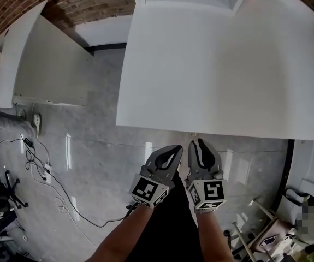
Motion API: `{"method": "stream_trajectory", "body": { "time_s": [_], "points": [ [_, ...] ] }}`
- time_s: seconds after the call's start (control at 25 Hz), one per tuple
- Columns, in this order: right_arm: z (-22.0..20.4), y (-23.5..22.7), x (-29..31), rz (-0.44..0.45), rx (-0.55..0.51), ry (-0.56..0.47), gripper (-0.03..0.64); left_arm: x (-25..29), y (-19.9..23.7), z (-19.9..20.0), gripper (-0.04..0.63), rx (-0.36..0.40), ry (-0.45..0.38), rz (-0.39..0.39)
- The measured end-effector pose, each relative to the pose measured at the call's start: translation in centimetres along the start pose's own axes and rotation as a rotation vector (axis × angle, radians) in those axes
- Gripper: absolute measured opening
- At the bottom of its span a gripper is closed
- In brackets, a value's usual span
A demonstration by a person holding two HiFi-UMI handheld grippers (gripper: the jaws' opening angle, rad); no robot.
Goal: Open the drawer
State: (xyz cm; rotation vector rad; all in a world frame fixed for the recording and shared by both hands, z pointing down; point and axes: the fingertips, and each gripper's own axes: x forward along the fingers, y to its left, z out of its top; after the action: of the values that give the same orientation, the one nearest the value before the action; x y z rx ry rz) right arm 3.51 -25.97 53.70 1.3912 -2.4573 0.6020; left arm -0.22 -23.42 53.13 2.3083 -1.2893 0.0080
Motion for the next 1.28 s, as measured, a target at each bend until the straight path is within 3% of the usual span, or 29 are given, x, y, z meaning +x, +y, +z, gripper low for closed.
{"method": "stream_trajectory", "body": {
  "time_s": [0.2, 1.12, 1.28],
  "points": [
    [-0.4, -0.2, 1.4, -0.017, 0.016, -0.008, 0.089, 0.7, 0.0, 0.3, 0.003, 0.076, 0.018, -0.020],
    [0.0, -0.9, 3.6, -0.187, -0.016, -0.037, 0.098, 2.4, 2.8, 0.8, 0.003, 0.054, -0.031, 0.012],
    [0.0, -1.0, 3.6, -0.199, 0.039, -0.043, 0.097, 2.7, 2.8, 1.1, 0.003, 0.047, -0.031, -0.007]
  ]
}}
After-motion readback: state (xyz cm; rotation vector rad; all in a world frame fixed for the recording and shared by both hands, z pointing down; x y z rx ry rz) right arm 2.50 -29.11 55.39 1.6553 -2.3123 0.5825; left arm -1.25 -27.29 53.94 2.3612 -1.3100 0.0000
